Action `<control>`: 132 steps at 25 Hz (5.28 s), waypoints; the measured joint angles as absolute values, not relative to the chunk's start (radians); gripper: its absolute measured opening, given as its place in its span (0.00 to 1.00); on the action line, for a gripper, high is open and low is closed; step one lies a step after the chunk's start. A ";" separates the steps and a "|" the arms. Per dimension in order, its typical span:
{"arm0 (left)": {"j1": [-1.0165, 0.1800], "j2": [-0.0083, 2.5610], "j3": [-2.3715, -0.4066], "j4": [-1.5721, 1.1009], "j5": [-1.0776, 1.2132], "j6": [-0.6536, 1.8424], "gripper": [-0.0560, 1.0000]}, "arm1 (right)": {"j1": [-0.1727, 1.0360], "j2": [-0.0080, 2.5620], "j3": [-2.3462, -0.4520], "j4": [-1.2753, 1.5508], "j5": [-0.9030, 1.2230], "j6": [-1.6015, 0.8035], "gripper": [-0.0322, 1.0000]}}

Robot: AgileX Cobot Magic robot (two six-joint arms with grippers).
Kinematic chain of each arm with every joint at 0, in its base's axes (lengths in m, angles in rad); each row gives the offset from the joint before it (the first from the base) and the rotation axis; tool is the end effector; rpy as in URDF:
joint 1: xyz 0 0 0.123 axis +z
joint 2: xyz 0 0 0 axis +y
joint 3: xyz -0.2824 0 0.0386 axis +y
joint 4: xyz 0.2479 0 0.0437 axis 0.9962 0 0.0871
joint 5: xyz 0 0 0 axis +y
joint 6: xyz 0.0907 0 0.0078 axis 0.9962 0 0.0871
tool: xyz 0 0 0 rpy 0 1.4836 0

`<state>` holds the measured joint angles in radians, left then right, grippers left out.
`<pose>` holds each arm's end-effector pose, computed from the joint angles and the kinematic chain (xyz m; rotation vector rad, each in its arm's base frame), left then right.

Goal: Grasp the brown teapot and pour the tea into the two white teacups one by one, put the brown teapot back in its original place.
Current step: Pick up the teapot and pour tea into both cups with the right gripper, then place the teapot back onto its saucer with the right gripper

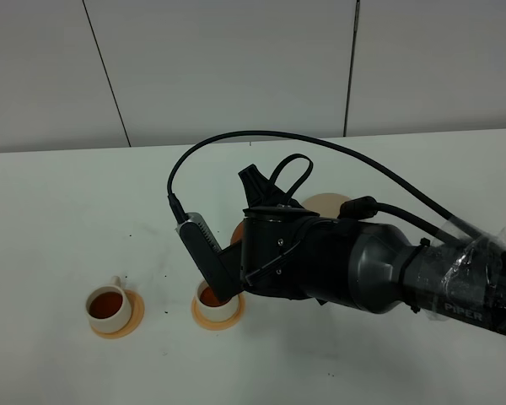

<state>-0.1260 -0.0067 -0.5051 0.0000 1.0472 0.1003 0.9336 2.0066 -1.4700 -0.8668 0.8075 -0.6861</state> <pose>-0.0059 0.0007 0.2797 0.2280 2.0061 -0.0163 0.2948 0.3139 0.2078 -2.2965 1.2547 -0.9166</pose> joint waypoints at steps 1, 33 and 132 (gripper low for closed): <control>-0.126 -0.007 -0.505 0.000 1.047 0.100 0.27 | 0.934 2.007 -1.470 -0.867 0.807 -0.686 0.12; -0.126 -0.007 -0.505 0.000 1.047 0.100 0.27 | 0.936 2.007 -1.508 -0.858 0.834 -0.686 0.12; -0.126 -0.007 -0.505 0.000 1.047 0.100 0.27 | 0.715 2.004 -1.695 0.073 0.953 -0.972 0.12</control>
<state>-0.1260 -0.0067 -0.5051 0.0000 1.0472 0.1003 0.7152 2.0039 -1.6947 0.0733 0.9526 -0.9720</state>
